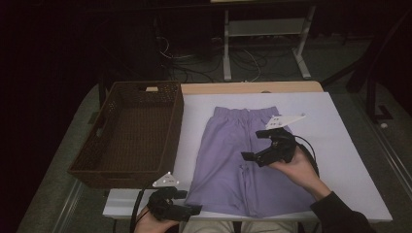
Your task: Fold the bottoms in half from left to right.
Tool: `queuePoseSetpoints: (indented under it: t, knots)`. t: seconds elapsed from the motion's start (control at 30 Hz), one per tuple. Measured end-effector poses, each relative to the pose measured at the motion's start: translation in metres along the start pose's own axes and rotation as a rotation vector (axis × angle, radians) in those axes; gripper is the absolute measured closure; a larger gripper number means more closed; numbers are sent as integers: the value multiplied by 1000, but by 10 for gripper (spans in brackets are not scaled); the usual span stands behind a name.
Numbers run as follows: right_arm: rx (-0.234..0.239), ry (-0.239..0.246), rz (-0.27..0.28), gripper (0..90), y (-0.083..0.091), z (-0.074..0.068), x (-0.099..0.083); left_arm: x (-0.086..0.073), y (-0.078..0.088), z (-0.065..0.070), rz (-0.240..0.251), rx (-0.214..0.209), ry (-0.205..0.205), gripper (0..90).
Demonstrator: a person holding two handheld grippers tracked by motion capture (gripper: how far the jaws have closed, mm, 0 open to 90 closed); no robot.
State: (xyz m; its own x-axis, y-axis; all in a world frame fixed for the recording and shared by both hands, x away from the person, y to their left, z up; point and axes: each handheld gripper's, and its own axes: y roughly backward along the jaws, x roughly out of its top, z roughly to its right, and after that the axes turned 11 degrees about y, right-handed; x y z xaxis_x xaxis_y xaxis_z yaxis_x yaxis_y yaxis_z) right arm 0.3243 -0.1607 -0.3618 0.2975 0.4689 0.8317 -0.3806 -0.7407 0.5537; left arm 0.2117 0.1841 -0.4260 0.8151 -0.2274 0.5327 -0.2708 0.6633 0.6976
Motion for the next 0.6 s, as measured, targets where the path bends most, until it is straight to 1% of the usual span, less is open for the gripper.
queuePoseSetpoints:
  t: [0.17, 0.3, 0.4, 0.5, 0.53, 0.57, 0.6]
  knots:
    - [6, 25, -14, 3, -12, -4, 5, -1, 1, -4, -7, 19, 24, 307]
    - [13, 27, -11, 3, -20, -6, 10, -2, 2, -6, -6, 35, 40, 358]
    - [13, 30, -5, 2, -26, -5, 14, -3, 2, -7, -9, 51, 43, 404]
    - [19, 28, -1, 3, -33, -3, 18, -4, 2, -8, -1, 82, 47, 494]
    - [20, 25, -2, 3, -36, -2, 20, -4, 1, -8, -3, 96, 48, 524]
    - [22, 27, -2, 3, -40, -2, 22, -5, 0, -8, -7, 106, 46, 587]
    - [23, 29, 0, 3, -42, -1, 23, -5, -2, -7, -21, 118, 37, 613]
